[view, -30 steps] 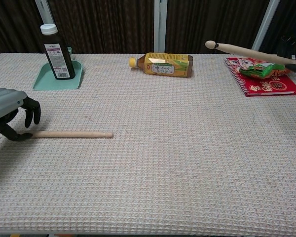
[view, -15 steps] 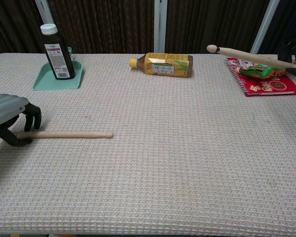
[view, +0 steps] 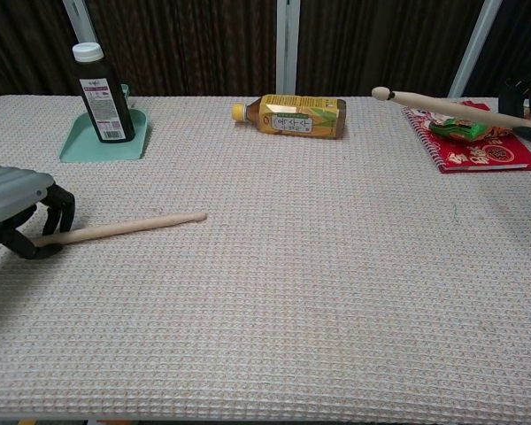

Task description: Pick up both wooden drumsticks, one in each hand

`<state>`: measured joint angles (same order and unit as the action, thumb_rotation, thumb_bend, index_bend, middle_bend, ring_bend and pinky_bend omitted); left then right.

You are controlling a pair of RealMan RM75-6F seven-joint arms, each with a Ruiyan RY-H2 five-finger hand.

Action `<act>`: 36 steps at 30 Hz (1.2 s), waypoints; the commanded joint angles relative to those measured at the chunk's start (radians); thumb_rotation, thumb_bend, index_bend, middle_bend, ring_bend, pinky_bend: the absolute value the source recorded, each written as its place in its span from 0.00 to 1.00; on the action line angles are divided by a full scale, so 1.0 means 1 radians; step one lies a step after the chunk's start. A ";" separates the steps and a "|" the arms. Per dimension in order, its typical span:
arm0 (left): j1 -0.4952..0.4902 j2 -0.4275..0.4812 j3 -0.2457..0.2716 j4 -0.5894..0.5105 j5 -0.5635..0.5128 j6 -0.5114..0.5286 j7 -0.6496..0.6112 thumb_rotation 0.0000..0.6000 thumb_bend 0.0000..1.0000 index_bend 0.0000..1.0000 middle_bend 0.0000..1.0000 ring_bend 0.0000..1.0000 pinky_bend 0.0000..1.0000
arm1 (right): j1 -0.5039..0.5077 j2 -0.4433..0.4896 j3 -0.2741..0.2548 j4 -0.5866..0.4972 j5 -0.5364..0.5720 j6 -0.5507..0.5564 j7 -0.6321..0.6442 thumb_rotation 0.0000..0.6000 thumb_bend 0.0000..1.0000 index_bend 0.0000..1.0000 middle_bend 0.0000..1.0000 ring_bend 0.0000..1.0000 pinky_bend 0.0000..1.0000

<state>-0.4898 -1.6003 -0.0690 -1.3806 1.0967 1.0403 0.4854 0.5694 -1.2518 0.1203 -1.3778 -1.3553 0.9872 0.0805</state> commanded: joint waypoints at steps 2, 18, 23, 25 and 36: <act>-0.004 0.021 -0.001 0.019 0.050 -0.032 -0.120 1.00 0.47 0.62 0.65 0.82 0.84 | -0.014 -0.004 -0.003 -0.002 0.001 0.013 0.023 1.00 0.42 0.77 0.68 0.50 0.46; -0.057 0.055 0.015 0.176 0.440 0.058 -0.863 1.00 0.53 0.69 0.72 0.82 0.85 | -0.059 -0.060 -0.063 -0.066 -0.129 0.062 0.296 1.00 0.44 0.78 0.68 0.52 0.46; -0.110 0.084 0.008 0.155 0.511 0.078 -0.998 1.00 0.54 0.69 0.72 0.81 0.85 | -0.020 -0.132 -0.065 -0.078 -0.180 0.042 0.388 1.00 0.44 0.79 0.68 0.52 0.46; -0.130 0.092 0.009 0.146 0.536 0.084 -1.031 1.00 0.54 0.69 0.72 0.81 0.85 | 0.000 -0.167 -0.064 -0.080 -0.200 0.033 0.419 1.00 0.45 0.79 0.68 0.52 0.46; -0.218 0.107 0.013 0.097 0.600 0.087 -1.119 1.00 0.54 0.69 0.72 0.81 0.85 | 0.074 -0.370 -0.010 -0.044 -0.182 0.018 0.439 1.00 0.45 0.79 0.68 0.52 0.46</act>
<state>-0.7043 -1.4943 -0.0571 -1.2807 1.6934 1.1281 -0.6322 0.6293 -1.5942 0.0952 -1.4309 -1.5473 1.0064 0.5206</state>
